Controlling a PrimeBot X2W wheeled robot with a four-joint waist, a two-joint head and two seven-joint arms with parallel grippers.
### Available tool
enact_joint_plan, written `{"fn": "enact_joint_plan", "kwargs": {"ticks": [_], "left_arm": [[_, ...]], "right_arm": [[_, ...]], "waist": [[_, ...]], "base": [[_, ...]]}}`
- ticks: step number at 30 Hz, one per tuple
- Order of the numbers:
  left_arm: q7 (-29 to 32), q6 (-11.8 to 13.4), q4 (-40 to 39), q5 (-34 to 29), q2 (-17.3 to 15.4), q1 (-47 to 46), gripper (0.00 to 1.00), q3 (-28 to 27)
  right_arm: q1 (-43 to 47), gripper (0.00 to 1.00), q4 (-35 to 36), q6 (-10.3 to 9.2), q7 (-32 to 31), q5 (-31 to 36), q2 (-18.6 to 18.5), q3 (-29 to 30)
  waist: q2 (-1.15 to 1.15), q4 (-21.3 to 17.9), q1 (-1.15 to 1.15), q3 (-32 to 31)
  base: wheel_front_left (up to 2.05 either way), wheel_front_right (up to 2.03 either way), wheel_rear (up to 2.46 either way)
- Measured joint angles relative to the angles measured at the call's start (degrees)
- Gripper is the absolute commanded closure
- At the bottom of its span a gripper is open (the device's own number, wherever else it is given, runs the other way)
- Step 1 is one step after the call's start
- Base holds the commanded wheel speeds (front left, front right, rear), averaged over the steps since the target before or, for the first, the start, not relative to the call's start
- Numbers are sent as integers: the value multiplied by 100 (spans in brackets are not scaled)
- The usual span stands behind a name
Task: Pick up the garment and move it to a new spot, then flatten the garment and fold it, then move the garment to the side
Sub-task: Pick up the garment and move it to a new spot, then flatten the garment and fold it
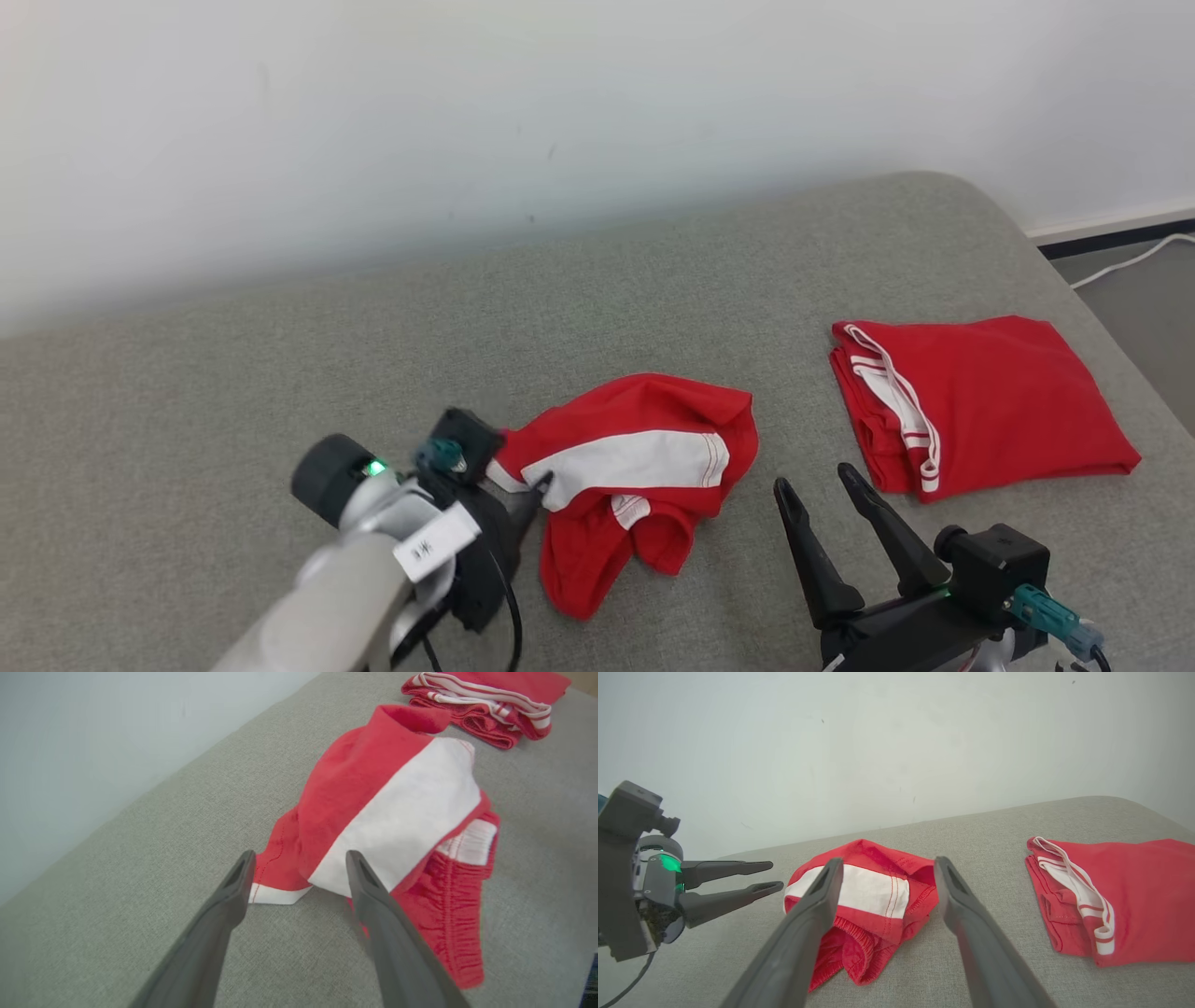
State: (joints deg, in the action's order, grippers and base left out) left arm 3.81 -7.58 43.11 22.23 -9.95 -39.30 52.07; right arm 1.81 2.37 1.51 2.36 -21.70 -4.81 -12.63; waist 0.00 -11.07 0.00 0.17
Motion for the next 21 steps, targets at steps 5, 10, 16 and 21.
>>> {"fn": "enact_joint_plan", "kwargs": {"ticks": [5, 10, 16, 21], "left_arm": [[-216, 0, -500, -2, -48, 391, 0, 261], [-294, 0, -950, -54, -48, 592, 0, 537], [-314, 0, -1196, -41, 111, 894, 0, 662], [-235, 153, -1166, -27, 142, 942, 0, 619]], "right_arm": [[42, 0, -23, 0, 24, -57, -3, 43], [213, 0, -15, -26, 69, -92, -35, 130], [213, 0, -10, -25, 68, -91, -33, 86], [179, 0, -10, 9, 60, -91, -25, -44]], "waist": [[0, 77, 0, -73], [0, 176, 0, -121], [1, 220, -1, -158], [0, 157, 0, -133]], "base": [[0, 0, 0], [0, 0, 0], [0, 0, 0], [0, 0, 0]]}}
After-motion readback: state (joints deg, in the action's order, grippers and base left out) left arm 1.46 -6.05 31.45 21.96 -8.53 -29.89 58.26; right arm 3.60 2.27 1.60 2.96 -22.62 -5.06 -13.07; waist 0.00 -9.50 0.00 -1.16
